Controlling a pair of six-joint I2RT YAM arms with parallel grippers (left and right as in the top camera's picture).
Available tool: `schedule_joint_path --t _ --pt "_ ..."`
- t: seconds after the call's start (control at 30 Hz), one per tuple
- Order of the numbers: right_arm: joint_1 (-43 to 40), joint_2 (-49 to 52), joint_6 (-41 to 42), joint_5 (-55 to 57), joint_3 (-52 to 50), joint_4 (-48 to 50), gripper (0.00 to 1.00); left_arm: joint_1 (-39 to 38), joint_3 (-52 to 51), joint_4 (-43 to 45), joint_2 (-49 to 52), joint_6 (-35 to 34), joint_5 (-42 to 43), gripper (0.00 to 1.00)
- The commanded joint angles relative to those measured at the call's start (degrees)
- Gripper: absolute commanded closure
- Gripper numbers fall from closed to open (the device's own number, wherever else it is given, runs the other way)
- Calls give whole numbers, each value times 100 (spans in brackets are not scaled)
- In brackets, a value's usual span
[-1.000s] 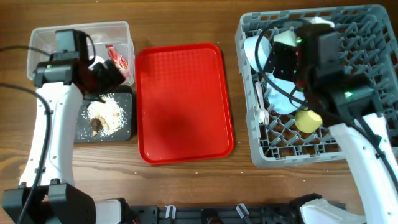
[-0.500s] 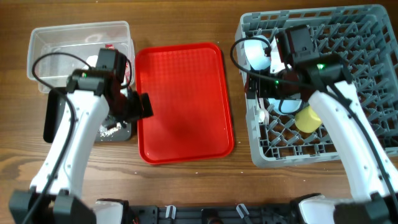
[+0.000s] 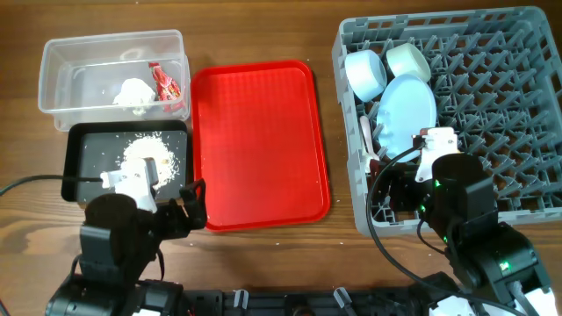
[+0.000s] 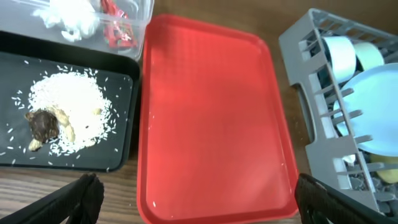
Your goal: Sort waste into correct bins and load items into the dishwasher rack
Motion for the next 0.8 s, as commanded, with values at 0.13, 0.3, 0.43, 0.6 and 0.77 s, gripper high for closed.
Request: schedule_joint_path --t 0.13,0.3,0.43,0.6,0.77 --pt "20 584 92 160 -44 7 0 -26 -70 15 -57 50 -87 0" --pt "13 577 83 168 -55 -118 0 -26 -70 15 -57 50 -87 0" --pt "-564 -393 76 293 -337 483 0 -26 -70 15 -57 50 -87 0" --pt "-1392 -2028 -920 -706 -2221 3045 0 -26 -70 15 -57 50 -87 0" --pt "-1670 -3565 -927 -662 -3919 5003 0 -26 -70 15 -57 50 -87 0"
